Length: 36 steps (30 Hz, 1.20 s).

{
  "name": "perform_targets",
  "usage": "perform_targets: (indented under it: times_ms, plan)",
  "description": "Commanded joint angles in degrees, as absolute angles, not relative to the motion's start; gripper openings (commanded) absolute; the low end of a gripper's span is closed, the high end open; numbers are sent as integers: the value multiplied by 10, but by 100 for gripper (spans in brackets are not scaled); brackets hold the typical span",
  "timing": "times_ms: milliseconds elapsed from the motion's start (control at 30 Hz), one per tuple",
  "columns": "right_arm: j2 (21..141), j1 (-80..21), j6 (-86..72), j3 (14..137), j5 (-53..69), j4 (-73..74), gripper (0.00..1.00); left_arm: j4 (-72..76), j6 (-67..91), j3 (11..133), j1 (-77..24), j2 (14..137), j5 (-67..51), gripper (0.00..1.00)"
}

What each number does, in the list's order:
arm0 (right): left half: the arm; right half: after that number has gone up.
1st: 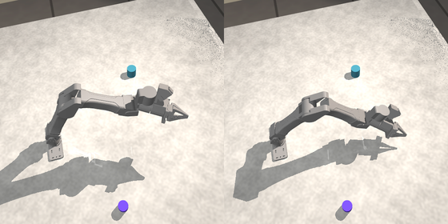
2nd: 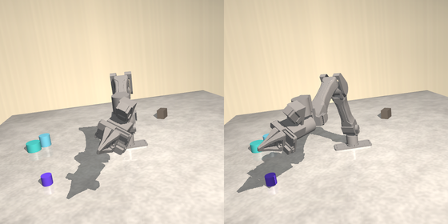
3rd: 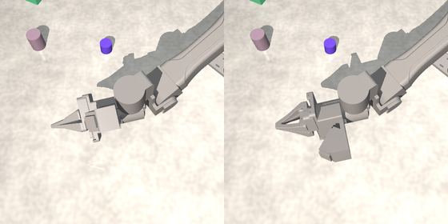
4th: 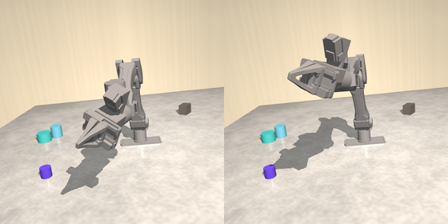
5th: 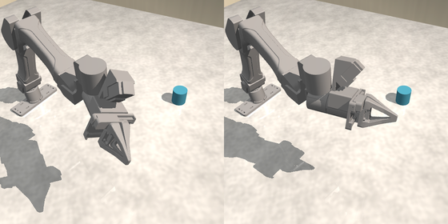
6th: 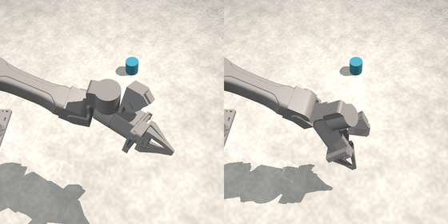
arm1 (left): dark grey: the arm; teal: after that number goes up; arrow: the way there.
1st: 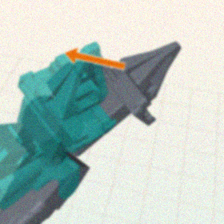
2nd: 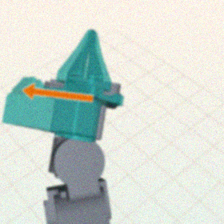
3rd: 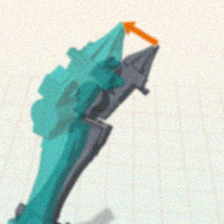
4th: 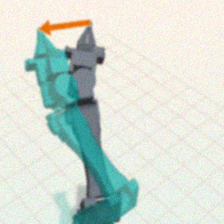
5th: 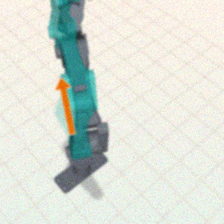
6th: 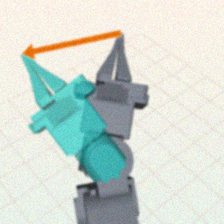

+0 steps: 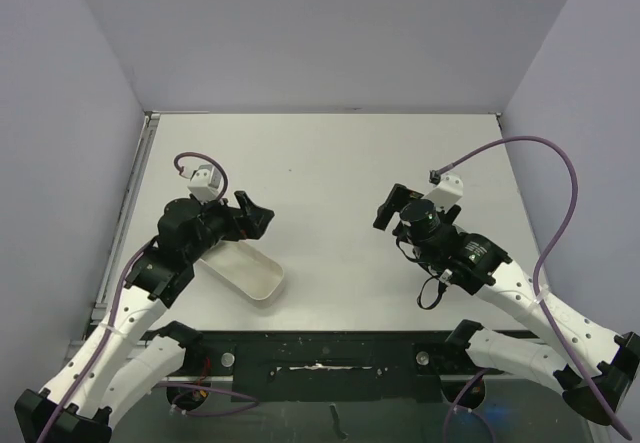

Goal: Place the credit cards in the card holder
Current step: Move the card holder to the center of the board.

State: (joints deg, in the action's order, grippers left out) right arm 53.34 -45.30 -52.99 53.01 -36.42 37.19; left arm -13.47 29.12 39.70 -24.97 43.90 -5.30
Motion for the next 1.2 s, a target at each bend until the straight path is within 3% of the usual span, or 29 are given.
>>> perform_targets:
  times_ms: [0, 233, 467, 633, 767, 967, 1167]
  plan:
    - [528, -448, -538, 527, -379, 360, 98, -112, 291, 415, -246, 420, -43, 98]
    - [565, -434, -552, 531, -396, 389, 98, -144, 296, 425, -246, 437, -16, 98]
    - [631, -296, -541, 518, -334, 410, 99, -191, 319, 441, -246, 461, 13, 98]
    - [638, -230, -513, 498, -332, 393, 70, -225, 315, 460, -246, 494, 20, 98]
    - [645, -152, -501, 468, -317, 370, 59, -207, 289, 445, -246, 485, 5, 98]
    - [669, -14, -454, 426, -215, 290, 54, -150, 248, 402, -244, 420, -52, 98]
    - [733, 43, -415, 411, -183, 235, 53, -147, 221, 392, -243, 393, -67, 98]
